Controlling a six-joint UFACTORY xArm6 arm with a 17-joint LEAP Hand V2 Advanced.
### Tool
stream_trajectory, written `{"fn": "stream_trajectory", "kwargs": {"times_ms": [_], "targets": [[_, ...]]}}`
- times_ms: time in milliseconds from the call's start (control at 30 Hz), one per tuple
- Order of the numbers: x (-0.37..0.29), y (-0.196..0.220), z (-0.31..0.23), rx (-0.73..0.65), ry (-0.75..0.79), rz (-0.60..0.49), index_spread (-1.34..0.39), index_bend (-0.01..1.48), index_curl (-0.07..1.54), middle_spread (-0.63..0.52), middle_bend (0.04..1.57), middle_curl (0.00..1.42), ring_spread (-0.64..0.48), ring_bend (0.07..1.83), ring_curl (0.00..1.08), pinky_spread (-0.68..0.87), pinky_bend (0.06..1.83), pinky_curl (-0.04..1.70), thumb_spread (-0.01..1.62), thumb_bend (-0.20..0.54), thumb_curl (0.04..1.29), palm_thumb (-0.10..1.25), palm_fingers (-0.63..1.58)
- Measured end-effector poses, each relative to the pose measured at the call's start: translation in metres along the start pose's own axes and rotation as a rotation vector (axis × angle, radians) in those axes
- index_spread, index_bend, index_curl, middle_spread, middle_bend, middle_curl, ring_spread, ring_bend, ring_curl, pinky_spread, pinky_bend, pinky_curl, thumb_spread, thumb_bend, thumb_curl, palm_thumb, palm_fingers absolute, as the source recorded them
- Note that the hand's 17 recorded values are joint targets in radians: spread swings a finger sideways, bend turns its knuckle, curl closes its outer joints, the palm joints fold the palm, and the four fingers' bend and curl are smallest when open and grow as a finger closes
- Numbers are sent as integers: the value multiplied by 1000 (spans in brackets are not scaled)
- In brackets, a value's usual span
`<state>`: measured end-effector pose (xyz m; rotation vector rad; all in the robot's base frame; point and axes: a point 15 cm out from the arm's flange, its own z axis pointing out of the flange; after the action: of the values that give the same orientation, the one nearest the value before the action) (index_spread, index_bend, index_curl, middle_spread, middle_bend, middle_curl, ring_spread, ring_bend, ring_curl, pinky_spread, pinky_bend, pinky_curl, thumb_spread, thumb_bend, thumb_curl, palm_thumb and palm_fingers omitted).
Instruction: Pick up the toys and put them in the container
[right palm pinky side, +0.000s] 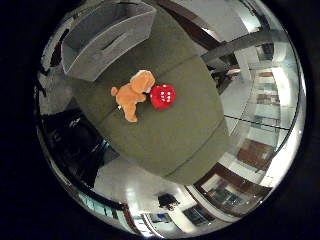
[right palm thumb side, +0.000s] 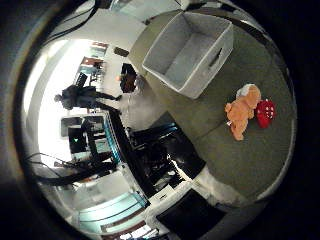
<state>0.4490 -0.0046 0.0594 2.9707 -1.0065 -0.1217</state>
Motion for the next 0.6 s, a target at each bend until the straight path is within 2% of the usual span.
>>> {"fn": "stream_trajectory", "kwargs": {"times_ms": [600], "targets": [[7,16,95,-39,-20,2,-403,174,310,2,184,297,73,278,253,215,595,97,1083,-23,313,597,21]]}}
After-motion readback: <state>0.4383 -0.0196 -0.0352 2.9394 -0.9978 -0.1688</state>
